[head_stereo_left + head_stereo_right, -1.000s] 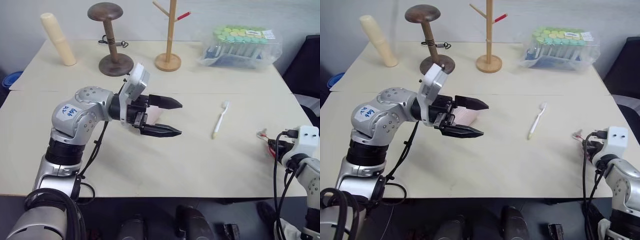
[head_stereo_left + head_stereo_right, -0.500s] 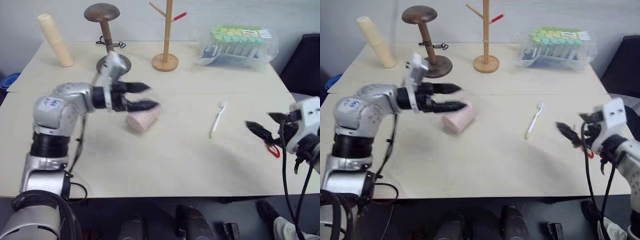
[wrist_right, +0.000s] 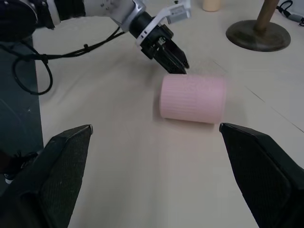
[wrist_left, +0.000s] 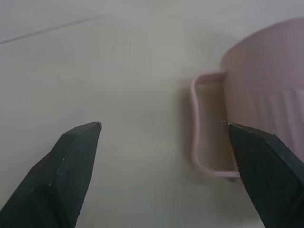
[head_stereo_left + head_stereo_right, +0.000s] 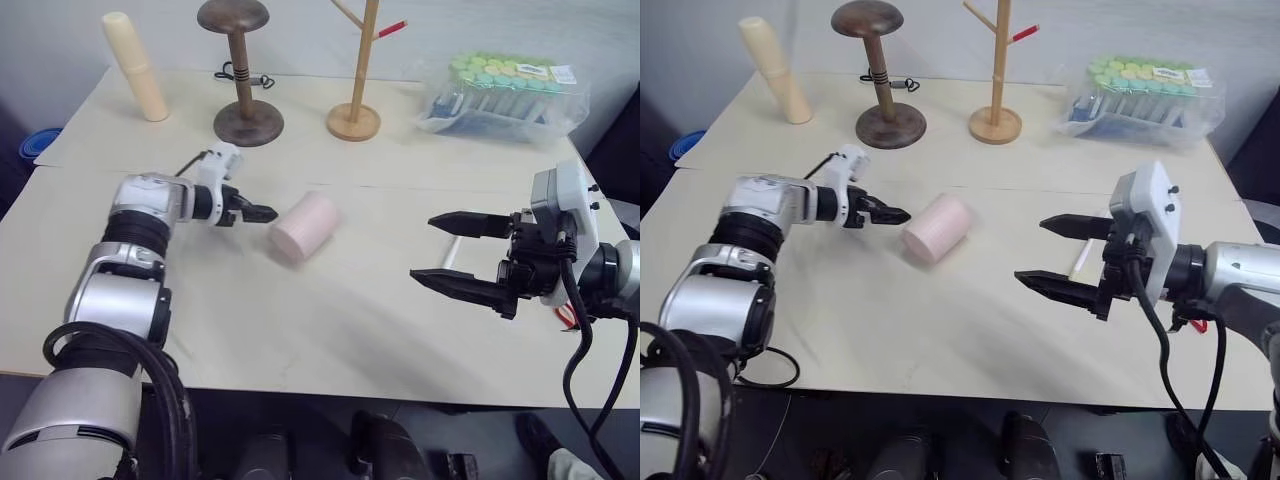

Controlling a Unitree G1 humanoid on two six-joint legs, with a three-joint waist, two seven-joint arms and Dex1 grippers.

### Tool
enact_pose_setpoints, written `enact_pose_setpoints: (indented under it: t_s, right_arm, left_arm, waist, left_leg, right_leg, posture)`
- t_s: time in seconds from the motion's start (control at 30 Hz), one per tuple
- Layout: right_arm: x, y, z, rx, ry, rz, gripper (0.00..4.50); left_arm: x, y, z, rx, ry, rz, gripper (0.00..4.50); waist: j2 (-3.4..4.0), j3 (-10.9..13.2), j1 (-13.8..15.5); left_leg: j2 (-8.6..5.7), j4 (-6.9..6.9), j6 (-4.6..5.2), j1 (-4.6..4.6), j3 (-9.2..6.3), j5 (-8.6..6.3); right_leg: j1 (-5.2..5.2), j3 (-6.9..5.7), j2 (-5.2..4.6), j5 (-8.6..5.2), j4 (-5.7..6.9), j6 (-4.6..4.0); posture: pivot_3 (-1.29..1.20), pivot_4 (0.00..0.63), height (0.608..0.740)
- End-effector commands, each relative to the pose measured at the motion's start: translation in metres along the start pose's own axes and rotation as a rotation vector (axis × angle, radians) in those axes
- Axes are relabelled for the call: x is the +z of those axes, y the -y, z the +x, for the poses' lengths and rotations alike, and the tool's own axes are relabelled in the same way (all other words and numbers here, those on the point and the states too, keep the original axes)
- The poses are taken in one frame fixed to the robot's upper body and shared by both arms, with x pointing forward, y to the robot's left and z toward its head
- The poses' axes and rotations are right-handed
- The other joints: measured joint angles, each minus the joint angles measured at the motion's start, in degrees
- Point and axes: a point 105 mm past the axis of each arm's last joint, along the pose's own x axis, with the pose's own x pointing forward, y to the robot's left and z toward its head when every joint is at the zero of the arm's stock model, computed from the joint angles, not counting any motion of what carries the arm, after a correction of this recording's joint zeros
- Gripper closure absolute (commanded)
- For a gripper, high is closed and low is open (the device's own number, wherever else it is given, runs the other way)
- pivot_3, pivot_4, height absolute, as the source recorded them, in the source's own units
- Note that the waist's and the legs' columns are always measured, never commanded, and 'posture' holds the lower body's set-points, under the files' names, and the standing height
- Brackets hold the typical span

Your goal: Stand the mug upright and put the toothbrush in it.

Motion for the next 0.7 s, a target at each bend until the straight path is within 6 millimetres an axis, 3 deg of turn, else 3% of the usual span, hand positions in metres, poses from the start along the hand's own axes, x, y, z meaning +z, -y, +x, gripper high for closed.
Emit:
enact_pose_setpoints:
  t_s: [0.03, 0.2, 0.3, 0.7]
  right_arm:
    - [0.008, -0.009, -0.001, 0.015, 0.015, -0.046, 0.04]
    - [0.005, -0.004, -0.003, -0.032, 0.021, -0.034, 0.04]
    - [0.002, -0.003, -0.004, -0.043, 0.011, -0.035, 0.0]
    - [-0.001, 0.005, -0.009, -0.113, -0.005, -0.051, 0.0]
  left_arm:
    - [0.009, 0.004, 0.006, 0.01, 0.007, 0.046, 0.0]
    - [-0.009, 0.007, 0.02, 0.011, -0.072, 0.041, 0.0]
    - [-0.018, 0.015, 0.025, -0.042, -0.128, 0.049, 0.55]
    - [-0.018, 0.014, 0.029, -0.004, -0.138, 0.069, 4.27]
  waist:
    - [0.0, 0.0, -0.3]
    - [0.0, 0.0, -0.7]
    - [-0.01, 0.0, -0.7]
    - [-0.01, 0.0, -0.5]
  left_leg:
    - [0.0, 0.0, 0.0, 0.01, 0.0, 0.0]
    - [0.02, 0.03, 0.0, 0.02, 0.0, 0.0]
    - [0.03, 0.03, 0.0, 0.1, 0.02, 0.0]
    - [0.02, 0.08, 0.0, 0.12, 0.01, 0.0]
  right_leg:
    - [0.01, 0.0, 0.0, 0.0, 0.02, 0.0]
    - [0.0, 0.02, -0.01, 0.02, 0.07, 0.02]
    - [0.04, 0.07, -0.01, 0.02, 0.13, 0.01]
    - [0.07, 0.07, -0.04, 0.02, 0.14, 0.02]
  posture:
    - [0.0, 0.15, 0.74]
    - [0.0, 0.15, 0.74]
    - [0.0, 0.15, 0.74]
    - [0.0, 0.15, 0.74]
